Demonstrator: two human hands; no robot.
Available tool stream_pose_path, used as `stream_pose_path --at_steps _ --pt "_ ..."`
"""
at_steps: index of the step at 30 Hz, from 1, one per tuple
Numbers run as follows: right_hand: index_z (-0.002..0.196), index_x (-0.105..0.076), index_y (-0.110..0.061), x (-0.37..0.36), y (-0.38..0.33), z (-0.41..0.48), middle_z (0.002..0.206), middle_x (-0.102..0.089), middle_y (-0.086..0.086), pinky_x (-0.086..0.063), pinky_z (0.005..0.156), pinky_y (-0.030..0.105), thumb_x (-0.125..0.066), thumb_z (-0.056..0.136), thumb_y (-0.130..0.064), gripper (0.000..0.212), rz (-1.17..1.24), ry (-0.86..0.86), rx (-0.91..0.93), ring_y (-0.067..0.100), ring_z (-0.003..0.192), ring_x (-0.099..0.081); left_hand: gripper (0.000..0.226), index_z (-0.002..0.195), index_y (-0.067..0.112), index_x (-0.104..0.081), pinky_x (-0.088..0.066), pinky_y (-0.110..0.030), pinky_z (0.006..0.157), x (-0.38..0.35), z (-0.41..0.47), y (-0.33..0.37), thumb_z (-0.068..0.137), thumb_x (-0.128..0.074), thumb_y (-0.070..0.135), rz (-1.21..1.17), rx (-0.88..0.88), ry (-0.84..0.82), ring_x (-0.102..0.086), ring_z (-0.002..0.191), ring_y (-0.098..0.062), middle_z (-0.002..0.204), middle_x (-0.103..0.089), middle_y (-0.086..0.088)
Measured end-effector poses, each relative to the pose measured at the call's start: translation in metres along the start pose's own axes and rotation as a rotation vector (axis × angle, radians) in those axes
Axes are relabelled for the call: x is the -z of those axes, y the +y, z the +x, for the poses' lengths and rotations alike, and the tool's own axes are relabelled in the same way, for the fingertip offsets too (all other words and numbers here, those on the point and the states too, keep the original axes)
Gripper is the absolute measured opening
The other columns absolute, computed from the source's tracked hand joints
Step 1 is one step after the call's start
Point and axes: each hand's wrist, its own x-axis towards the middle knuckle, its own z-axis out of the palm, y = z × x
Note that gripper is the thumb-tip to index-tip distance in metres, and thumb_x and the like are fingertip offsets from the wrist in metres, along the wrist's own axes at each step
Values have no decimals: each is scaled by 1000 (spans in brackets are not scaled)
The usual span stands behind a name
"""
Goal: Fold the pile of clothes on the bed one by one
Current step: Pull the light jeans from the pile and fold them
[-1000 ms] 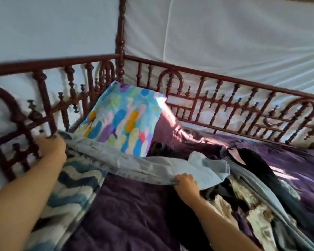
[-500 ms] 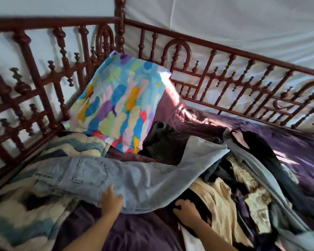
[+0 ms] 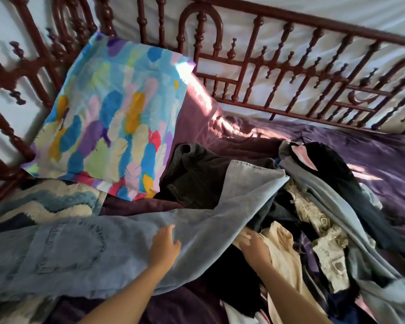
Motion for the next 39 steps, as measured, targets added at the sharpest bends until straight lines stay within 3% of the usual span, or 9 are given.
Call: stream_pose_path --at_steps 5,11,15,20,25,30,33,36,39 --pt "137 -33 -10 12 -13 73 125 -51 10 -45 74 33 -56 90 -21 53 406 82 -182 30 117 -50 46 137 13 -41 -33 -29 103 -24 39 11 92 -52 17 36 -36 -82 -42 127 -22 136 -45 -7" --pt "116 -45 -1 17 -25 134 103 -58 13 -49 80 38 -65 86 -23 42 689 206 -407 33 98 -58 44 132 8 -47 -34 -33 103 -43 56 10 89 -56 10 -60 -5 -107 -47 121 -27 132 -48 -13" --pt "86 -52 -3 24 -36 133 75 -53 9 -44 60 31 -56 84 -7 6 731 167 -424 23 67 -51 40 128 6 -50 -37 -36 101 -35 48 3 89 -55 4 -175 34 -73 -50 118 -29 130 -48 -14" --pt "108 -52 -10 34 -107 73 90 -63 8 -39 68 31 -56 83 -14 25 108 186 206 32 90 -59 38 130 9 -49 -39 -32 91 0 40 11 92 -54 8 -461 77 -5 -51 106 -20 130 -51 -8" --pt "126 -53 -17 -13 -152 -10 117 -61 10 -40 81 34 -55 85 -17 41 -779 -279 965 31 109 -56 45 141 19 -36 -36 -38 94 37 27 -7 98 -42 32 -1095 294 187 -47 119 -23 132 -47 -4" --pt "121 -54 -8 -91 -109 -68 116 -61 19 -37 98 44 -57 88 -17 34 -977 -517 885 36 112 -55 54 129 10 -48 -46 -43 90 33 -4 -65 94 -40 50 -1202 511 111 -55 110 -33 125 -55 -14" --pt "112 -67 -16 -111 -83 -89 108 -68 12 -42 98 33 -64 81 -35 37 -883 -381 951 25 109 -61 44 130 18 -47 -45 -53 93 22 -27 -90 91 -56 35 -1161 586 111 -54 113 -32 127 -55 -9" --pt "122 -54 -9 -122 -70 -85 123 -56 20 -37 98 40 -48 91 -17 33 -833 -613 720 35 118 -50 48 126 14 -49 -44 -47 97 14 -40 -106 82 -69 7 -1024 660 125 -53 117 -32 128 -56 -12" --pt "126 -50 -14 -113 -78 -58 128 -50 13 -37 98 38 -40 94 -22 34 -674 -375 590 30 121 -46 52 129 -7 -46 -43 -40 97 22 -40 -98 82 -67 2 -813 733 143 -51 119 -36 130 -52 -23"
